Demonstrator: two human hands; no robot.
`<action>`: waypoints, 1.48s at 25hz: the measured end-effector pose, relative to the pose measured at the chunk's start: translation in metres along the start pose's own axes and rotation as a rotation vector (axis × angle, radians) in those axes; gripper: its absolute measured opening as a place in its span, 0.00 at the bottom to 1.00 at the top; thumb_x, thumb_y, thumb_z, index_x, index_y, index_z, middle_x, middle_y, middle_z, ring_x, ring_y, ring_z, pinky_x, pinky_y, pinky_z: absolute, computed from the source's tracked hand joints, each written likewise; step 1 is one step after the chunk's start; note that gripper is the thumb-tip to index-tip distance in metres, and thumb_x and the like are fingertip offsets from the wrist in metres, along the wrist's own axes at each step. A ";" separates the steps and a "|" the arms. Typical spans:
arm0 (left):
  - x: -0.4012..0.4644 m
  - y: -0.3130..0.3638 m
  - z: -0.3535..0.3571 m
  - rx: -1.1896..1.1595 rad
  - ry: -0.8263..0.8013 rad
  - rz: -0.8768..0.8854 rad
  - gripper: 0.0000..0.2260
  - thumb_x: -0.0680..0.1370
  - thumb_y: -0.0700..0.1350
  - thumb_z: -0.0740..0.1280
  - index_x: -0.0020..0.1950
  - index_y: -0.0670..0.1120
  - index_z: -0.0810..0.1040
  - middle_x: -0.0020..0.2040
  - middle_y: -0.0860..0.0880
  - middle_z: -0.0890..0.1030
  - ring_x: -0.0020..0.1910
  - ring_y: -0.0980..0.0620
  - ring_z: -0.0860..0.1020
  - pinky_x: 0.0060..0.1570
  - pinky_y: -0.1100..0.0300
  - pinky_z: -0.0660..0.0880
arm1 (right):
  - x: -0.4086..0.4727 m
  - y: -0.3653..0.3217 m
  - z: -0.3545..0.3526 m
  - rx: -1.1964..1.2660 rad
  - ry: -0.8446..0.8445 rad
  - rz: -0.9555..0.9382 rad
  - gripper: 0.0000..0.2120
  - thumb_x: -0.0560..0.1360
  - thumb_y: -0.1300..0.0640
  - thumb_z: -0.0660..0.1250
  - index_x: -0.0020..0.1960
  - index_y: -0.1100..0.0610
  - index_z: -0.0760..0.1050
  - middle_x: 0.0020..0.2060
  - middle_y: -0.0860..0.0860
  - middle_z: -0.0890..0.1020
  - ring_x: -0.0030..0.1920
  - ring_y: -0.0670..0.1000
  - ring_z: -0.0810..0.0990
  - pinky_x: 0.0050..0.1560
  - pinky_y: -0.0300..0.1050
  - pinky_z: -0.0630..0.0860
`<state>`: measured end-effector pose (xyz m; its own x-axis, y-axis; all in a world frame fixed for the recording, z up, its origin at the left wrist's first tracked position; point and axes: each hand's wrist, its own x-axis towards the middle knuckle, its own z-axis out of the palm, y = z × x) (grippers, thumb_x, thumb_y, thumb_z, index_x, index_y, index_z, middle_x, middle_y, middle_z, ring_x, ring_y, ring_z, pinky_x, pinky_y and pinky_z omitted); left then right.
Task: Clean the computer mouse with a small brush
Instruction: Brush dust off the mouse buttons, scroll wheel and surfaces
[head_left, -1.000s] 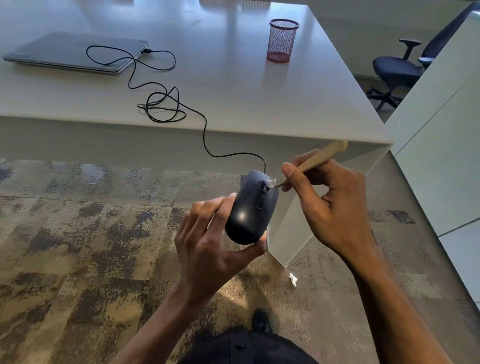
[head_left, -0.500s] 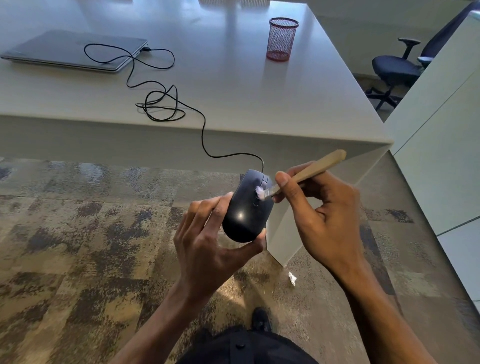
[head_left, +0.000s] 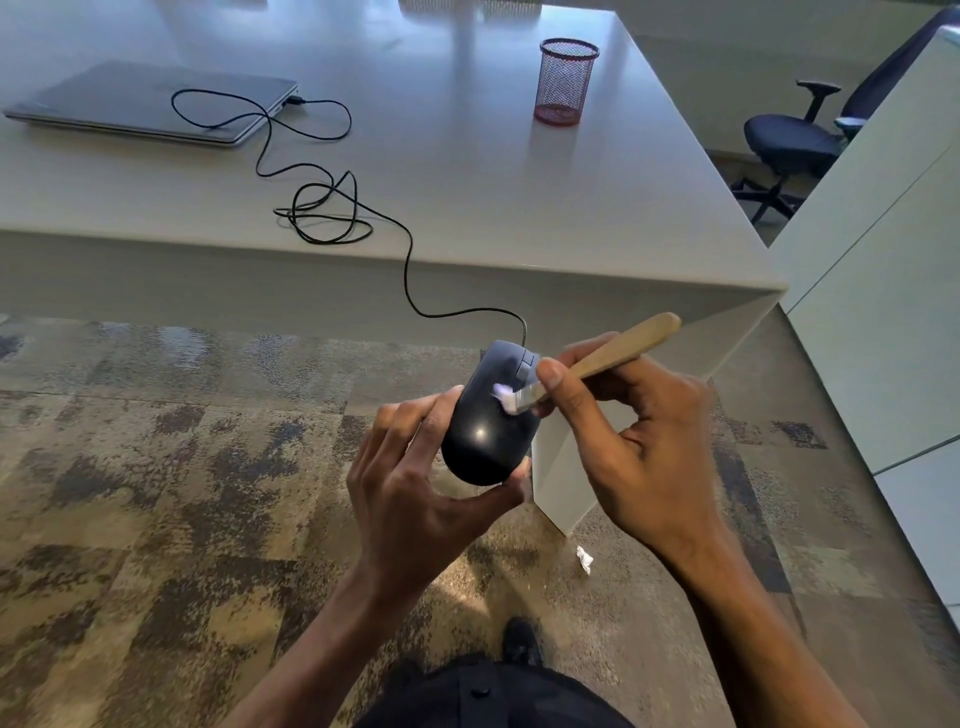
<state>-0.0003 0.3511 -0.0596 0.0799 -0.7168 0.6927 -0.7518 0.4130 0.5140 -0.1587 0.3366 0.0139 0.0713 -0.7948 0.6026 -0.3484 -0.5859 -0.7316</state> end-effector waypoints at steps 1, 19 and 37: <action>0.000 0.000 0.000 0.002 0.000 -0.001 0.30 0.67 0.61 0.72 0.57 0.37 0.80 0.50 0.43 0.82 0.48 0.45 0.79 0.46 0.54 0.77 | 0.001 0.000 -0.001 0.003 0.013 -0.001 0.03 0.78 0.60 0.69 0.47 0.59 0.79 0.38 0.45 0.83 0.38 0.42 0.84 0.40 0.30 0.78; 0.000 0.000 0.003 0.004 0.011 0.021 0.29 0.68 0.60 0.73 0.56 0.38 0.81 0.51 0.44 0.82 0.48 0.46 0.79 0.47 0.55 0.77 | 0.006 0.009 -0.011 -0.013 0.130 0.069 0.05 0.79 0.55 0.67 0.48 0.56 0.79 0.40 0.42 0.83 0.39 0.42 0.85 0.42 0.33 0.79; -0.002 0.000 0.002 0.010 0.023 0.006 0.29 0.67 0.60 0.73 0.57 0.38 0.80 0.51 0.44 0.82 0.49 0.47 0.78 0.48 0.55 0.76 | -0.001 0.014 -0.003 0.191 0.138 0.248 0.05 0.79 0.53 0.66 0.46 0.51 0.80 0.36 0.47 0.86 0.38 0.45 0.86 0.40 0.34 0.79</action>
<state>-0.0014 0.3511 -0.0619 0.0906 -0.7011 0.7073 -0.7588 0.4114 0.5050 -0.1661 0.3295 0.0042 -0.1250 -0.8957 0.4266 -0.1573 -0.4067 -0.8999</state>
